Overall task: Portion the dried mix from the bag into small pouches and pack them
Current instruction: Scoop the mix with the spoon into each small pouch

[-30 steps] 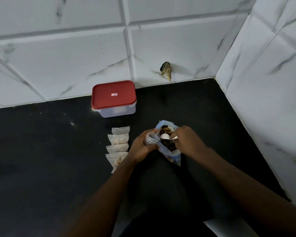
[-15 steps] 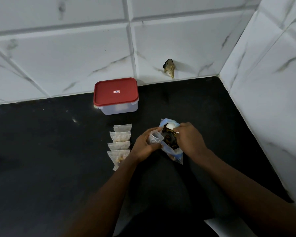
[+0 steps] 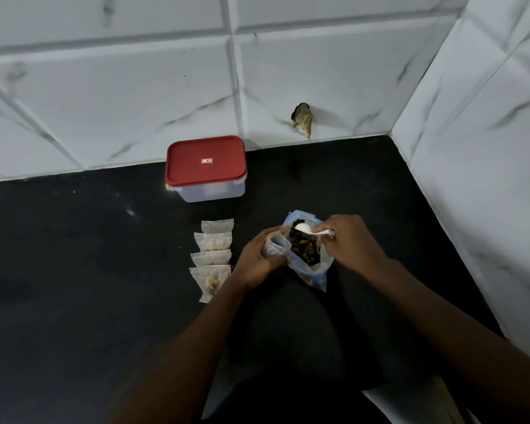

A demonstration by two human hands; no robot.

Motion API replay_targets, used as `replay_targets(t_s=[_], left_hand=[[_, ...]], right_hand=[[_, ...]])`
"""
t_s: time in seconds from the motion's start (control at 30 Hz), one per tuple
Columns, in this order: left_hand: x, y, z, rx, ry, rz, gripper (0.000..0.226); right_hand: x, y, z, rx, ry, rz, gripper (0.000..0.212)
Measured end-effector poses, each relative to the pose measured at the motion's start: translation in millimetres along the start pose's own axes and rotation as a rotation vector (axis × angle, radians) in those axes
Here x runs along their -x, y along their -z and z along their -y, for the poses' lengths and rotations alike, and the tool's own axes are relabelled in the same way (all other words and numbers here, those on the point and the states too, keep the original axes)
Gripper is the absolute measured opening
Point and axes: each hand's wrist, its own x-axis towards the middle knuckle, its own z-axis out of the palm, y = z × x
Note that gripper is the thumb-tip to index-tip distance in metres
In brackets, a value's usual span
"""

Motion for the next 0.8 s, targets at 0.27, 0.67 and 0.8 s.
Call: replay_targets(t_s=[0.27,0.67,0.8], left_hand=[[2.7,0.3,1.2,0.019,-0.002,-0.015,0.062],[21.3,-8.4,6.0,0.128,-0.027,-0.064,0.062],[35.2,-13.0,14.1,0.182,0.002,-0.084,0.063]], right_hand=[[11.5,-13.4,0.2,0.196,0.087,0.197,0.028],[12.3,-3.5,1.6,0.113,-0.006,0.078,0.025],[21.2,-9.0,7.7,0.119,-0.020,0.152,0.024]])
